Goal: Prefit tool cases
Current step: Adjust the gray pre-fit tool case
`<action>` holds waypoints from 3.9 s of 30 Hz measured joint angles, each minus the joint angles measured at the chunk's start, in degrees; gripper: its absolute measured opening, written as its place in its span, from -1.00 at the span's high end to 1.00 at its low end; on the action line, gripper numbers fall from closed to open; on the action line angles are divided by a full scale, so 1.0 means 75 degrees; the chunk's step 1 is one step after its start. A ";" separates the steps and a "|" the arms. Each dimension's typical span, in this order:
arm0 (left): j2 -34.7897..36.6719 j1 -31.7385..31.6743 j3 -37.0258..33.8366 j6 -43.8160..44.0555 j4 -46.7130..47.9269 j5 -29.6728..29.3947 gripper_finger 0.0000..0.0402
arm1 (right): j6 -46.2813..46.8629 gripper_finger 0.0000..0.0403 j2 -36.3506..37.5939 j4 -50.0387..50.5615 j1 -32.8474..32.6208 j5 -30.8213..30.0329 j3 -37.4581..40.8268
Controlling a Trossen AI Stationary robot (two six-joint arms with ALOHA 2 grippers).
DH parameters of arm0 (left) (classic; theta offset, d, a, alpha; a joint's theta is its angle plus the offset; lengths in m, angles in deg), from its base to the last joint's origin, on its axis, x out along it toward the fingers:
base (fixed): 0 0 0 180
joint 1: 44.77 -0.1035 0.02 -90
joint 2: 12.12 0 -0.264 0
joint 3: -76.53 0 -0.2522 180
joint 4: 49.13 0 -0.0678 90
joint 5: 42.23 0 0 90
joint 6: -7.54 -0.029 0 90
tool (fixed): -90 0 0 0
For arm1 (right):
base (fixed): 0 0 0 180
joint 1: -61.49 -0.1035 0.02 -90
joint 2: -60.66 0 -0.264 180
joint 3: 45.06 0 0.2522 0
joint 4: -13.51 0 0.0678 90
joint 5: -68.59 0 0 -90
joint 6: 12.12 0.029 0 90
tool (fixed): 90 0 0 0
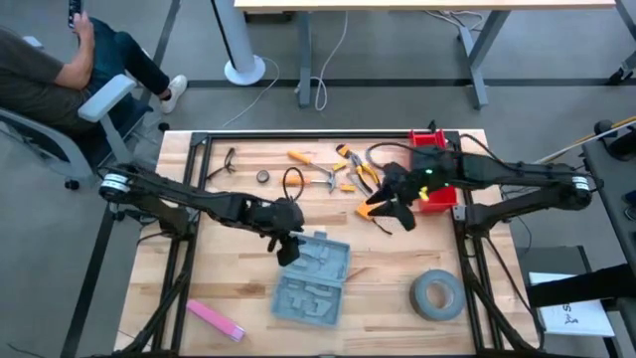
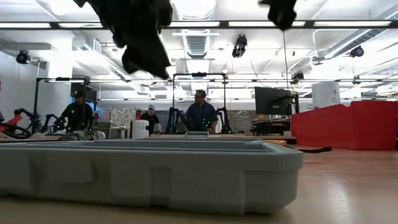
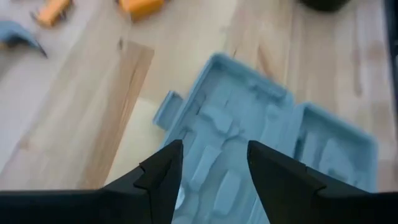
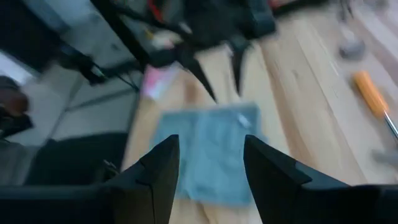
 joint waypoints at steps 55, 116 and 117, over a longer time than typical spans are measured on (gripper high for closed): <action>-0.0150 0.3070 -0.2416 0.5353 -0.1233 -0.1441 0.05 | 0.5557 0.71 -0.5097 -0.1646 -0.4877 -0.6120 0.0365; -0.0200 0.3225 -0.2454 0.4438 -0.1726 -0.0863 0.43 | 0.2216 1.00 -0.5584 -0.1576 -0.2126 -0.4166 0.0365; -0.0200 0.3228 -0.2454 0.4438 -0.1746 -0.0863 0.43 | 0.2005 1.00 -0.5582 -0.1723 -0.2018 -0.4093 0.0365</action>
